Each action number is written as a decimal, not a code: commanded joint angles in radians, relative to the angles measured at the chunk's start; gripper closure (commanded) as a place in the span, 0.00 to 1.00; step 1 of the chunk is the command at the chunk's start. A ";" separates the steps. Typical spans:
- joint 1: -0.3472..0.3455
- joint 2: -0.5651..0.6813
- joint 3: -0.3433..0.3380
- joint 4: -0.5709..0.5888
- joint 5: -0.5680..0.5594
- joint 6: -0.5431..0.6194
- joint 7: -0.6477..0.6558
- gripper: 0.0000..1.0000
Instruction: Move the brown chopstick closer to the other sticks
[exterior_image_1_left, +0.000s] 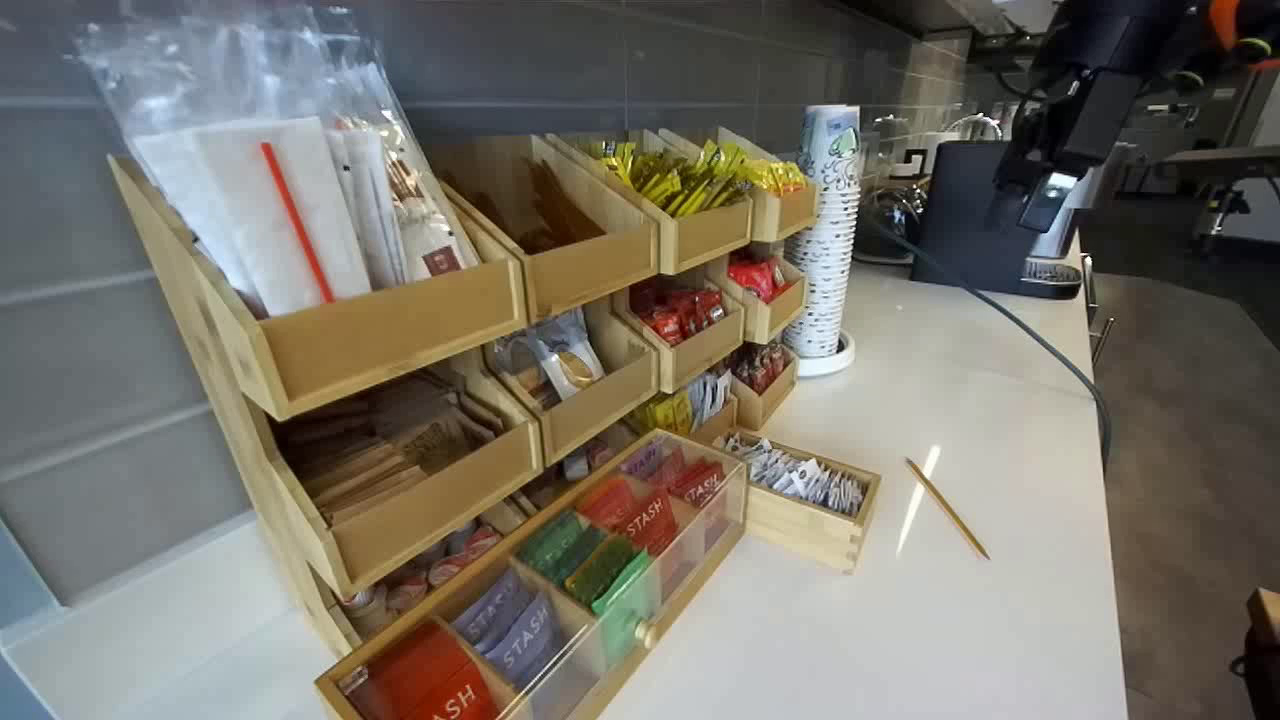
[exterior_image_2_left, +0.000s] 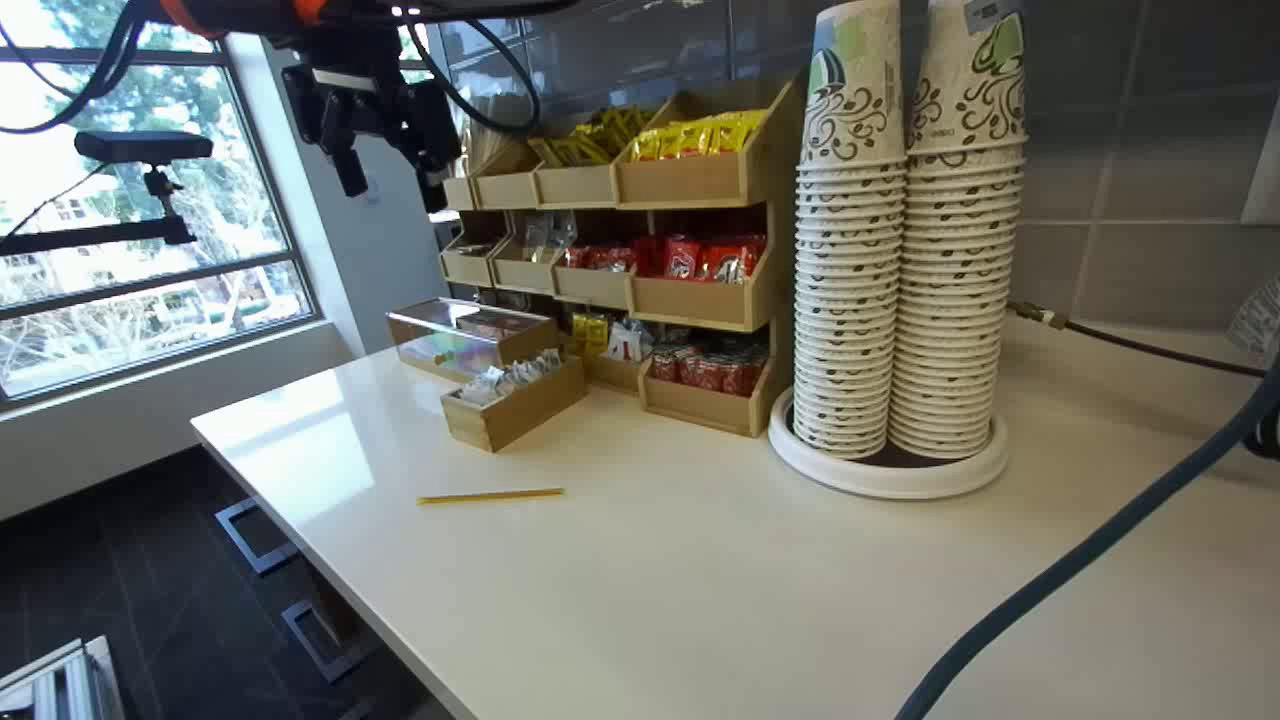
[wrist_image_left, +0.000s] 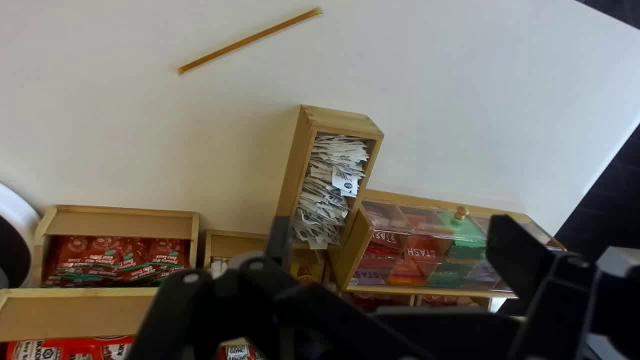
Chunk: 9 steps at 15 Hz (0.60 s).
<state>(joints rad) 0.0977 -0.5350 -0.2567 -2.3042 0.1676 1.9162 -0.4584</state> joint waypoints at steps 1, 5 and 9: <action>-0.028 0.004 0.022 0.002 0.014 -0.004 -0.011 0.00; -0.028 0.004 0.022 0.002 0.014 -0.004 -0.011 0.00; -0.039 0.105 0.013 0.012 0.035 -0.001 0.037 0.00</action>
<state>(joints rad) 0.0893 -0.5193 -0.2561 -2.3049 0.1683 1.9156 -0.4495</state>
